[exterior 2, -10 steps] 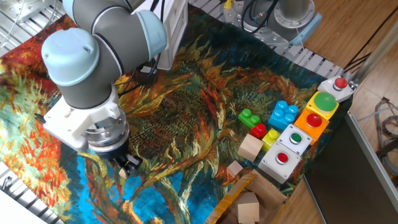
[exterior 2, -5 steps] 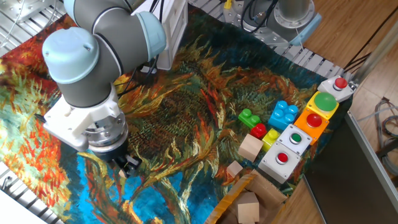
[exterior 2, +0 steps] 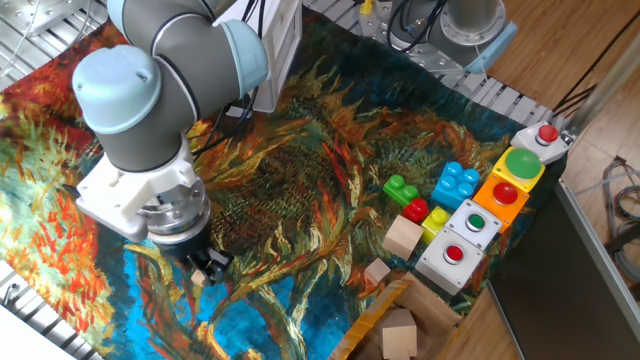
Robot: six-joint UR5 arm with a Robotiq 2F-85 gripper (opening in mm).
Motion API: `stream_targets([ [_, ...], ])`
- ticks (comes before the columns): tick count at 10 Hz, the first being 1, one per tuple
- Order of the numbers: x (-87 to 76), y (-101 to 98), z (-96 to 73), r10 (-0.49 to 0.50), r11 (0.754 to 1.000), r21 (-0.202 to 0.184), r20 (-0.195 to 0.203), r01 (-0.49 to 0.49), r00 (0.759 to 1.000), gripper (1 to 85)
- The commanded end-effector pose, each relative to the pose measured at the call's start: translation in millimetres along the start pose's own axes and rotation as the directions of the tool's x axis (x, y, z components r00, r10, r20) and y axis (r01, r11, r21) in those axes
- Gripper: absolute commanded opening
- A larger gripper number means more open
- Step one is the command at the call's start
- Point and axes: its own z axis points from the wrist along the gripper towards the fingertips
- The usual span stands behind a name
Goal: Put things in the drawer
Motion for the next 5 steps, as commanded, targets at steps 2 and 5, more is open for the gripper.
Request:
stream_targets([
  [2,-1.7,-10.8,11.6,0.000,1.000,0.021,-0.022,0.001,1.000,43.0],
  [5,-5.8,-9.0,16.2,0.005,1.000,0.014,-0.018,-0.005,1.000,43.0],
])
